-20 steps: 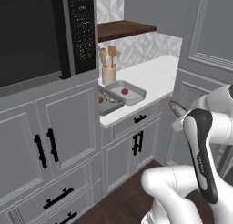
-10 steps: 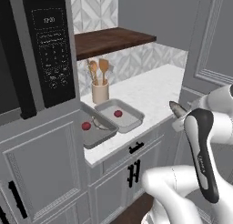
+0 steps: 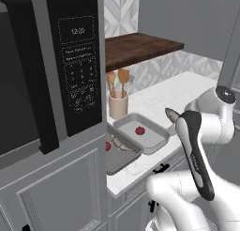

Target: Place one tomato and one fish in each tupperware on the nearby counter, to pack two identical lunches.

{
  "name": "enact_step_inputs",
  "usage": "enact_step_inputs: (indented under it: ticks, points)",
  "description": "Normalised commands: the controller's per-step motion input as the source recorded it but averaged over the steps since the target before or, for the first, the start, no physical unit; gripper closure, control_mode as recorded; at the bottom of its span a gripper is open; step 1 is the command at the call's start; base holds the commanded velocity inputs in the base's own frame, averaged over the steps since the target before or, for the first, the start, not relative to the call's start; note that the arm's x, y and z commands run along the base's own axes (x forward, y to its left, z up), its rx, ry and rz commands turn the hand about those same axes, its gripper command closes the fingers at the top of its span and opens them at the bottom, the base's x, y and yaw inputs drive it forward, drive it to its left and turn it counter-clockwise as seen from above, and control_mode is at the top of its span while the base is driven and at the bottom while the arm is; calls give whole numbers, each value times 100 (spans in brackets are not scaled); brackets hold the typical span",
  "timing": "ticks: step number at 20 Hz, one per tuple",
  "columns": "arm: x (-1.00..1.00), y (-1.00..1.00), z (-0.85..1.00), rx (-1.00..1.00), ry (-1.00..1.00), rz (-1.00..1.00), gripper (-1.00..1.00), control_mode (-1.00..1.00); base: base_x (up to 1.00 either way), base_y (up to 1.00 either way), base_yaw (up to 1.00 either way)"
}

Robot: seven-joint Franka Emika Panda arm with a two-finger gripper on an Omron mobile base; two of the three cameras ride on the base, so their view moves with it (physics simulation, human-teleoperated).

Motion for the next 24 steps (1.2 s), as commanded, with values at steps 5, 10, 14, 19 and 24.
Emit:
enact_step_inputs:
  ticks: [5, 10, 14, 19, 24]
  points:
    - [100, 27, -76, -3, 31, 10, 100, -100, 0, 0, 0]
    - [100, 6, -43, 0, 15, 16, 100, -100, 0, 0, 0]
    - [100, 46, -31, 0, 10, 8, 100, -100, 0, 0, 0]
    - [100, 34, -75, -6, 2, -1, 100, -100, 0, 0, 0]
    - [81, 0, -55, 0, 0, 0, -100, -100, 0, 0, 0]
